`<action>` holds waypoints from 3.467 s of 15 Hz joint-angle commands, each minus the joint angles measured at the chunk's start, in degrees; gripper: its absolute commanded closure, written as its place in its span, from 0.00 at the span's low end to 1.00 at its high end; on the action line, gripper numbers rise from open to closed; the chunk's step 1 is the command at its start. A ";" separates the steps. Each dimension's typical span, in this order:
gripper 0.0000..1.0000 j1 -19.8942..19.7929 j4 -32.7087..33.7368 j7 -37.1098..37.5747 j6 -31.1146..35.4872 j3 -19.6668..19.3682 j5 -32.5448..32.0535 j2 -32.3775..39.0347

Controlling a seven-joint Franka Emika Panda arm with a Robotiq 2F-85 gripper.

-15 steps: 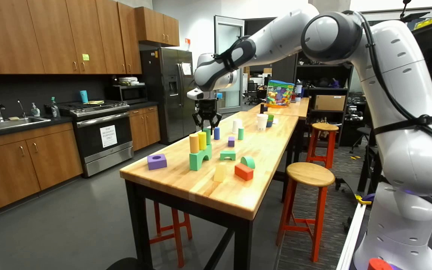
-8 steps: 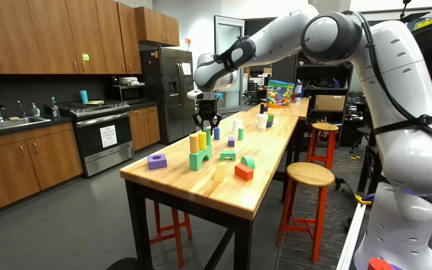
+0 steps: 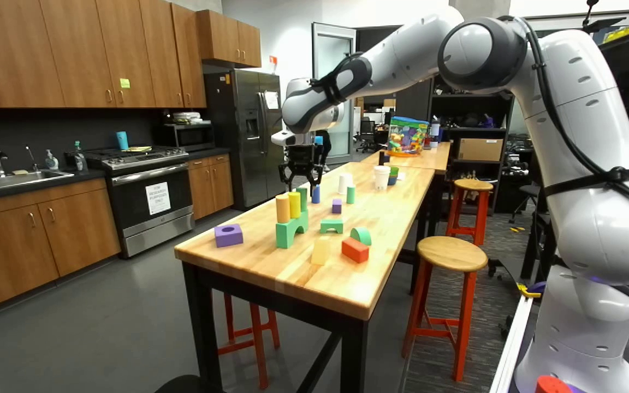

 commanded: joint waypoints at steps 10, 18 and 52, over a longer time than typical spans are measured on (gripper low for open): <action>0.00 0.31 -0.38 1.38 0.16 -0.27 -1.01 -1.23; 0.00 1.23 -2.07 -1.10 -1.52 0.05 -2.91 -10.82; 0.00 -1.10 -21.14 52.36 11.02 -7.93 4.98 -23.76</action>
